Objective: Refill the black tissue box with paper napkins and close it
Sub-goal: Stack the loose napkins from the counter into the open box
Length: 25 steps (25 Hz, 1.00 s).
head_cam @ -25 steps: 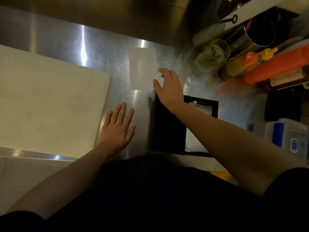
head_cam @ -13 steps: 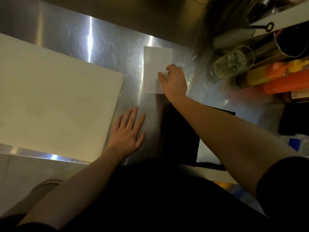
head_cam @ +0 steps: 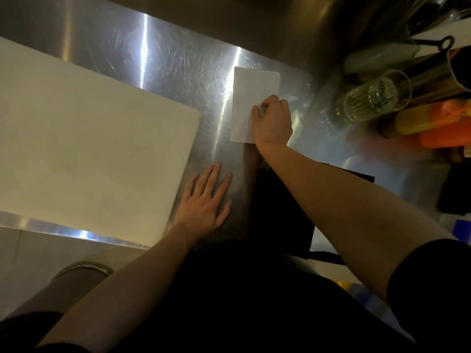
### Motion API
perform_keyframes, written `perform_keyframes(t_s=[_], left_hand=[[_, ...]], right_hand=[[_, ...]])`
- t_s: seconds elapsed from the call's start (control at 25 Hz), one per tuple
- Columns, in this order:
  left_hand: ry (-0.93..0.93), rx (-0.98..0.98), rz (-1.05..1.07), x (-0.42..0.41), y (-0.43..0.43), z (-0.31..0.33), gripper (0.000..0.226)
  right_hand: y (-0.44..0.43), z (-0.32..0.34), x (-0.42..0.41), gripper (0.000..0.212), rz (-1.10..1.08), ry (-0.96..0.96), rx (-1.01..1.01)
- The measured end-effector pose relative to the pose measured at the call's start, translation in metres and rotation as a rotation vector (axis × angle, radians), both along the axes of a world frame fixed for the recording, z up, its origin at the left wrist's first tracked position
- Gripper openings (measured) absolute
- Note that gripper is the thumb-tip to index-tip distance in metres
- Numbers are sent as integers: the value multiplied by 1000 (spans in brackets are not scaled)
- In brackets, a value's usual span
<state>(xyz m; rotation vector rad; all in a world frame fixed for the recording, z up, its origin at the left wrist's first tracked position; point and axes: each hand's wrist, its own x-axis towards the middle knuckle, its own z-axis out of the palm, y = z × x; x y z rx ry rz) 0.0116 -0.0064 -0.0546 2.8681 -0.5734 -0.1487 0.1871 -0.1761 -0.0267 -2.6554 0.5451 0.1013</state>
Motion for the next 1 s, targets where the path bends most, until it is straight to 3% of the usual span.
perform_keyframes(t_s=[0.28,0.76,1.0], left_hand=[[37,-1,-10,0,0,-2,63],[110,59,-20,0,1,-2,65],[185,34,-13,3,-3,4,64]], right_hand=[[-3,4,0,18,47,22,-60],[-37,61,-45,6,-109,-223,229],[-74,104,-93,10,-162,-348,335]])
